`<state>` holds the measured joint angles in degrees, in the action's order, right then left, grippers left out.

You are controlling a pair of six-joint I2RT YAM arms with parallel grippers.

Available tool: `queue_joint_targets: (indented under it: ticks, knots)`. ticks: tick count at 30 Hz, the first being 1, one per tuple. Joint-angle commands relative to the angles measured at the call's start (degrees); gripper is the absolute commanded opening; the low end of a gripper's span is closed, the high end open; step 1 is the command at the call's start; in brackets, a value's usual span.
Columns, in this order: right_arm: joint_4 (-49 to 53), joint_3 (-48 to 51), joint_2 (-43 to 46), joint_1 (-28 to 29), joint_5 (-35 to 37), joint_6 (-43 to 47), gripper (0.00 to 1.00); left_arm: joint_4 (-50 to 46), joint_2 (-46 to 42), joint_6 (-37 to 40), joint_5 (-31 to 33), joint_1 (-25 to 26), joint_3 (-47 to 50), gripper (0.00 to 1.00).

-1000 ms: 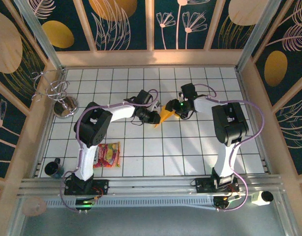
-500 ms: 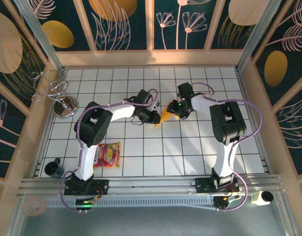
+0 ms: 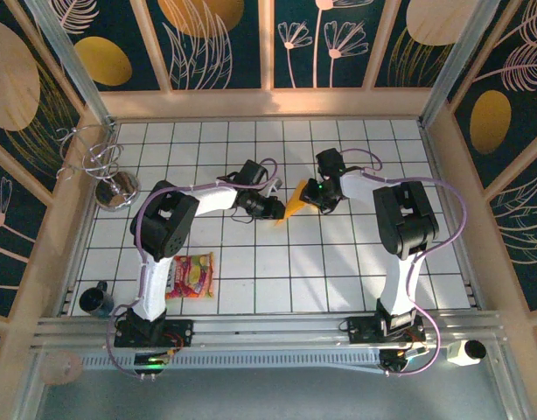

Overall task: Fold a paper plane with a square sheet of paper (pick it up from the middle)
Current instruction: Fold the wing for the fifth time at the center of the table.

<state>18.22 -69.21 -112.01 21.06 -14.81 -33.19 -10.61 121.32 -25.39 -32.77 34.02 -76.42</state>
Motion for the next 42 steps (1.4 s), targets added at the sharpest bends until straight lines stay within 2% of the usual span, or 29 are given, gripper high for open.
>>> queue_joint_targets:
  ticks: [1, 22, 27, 32, 37, 42]
  knots:
    - [-2.4, 3.2, -5.0, 0.5, 4.5, -0.5, 0.34, -0.1, 0.8, -1.1, 0.4, -0.1, 1.6, 0.23]
    - [-2.5, 1.6, -3.9, 0.5, 2.9, -0.6, 0.32, -6.6, 5.0, -0.4, 6.2, -0.2, -0.3, 0.18]
    - [-3.3, 0.3, 0.6, 0.5, 1.6, -0.1, 0.34, -7.5, 5.8, 0.1, 6.2, -0.2, -1.1, 0.18]
    - [-7.5, 2.8, 9.2, 0.4, -0.7, 0.5, 0.39, -7.8, 6.1, 0.1, 6.2, -0.2, -1.5, 0.17]
    - [-13.7, 7.1, 12.3, 1.7, -7.7, -1.1, 0.33, -7.8, 6.0, 0.1, 6.1, -0.2, -1.8, 0.17]
    - [-15.3, 5.4, 8.3, 3.6, -10.8, -1.9, 0.21, -7.8, 6.2, 0.0, 5.8, -0.2, -2.2, 0.17]
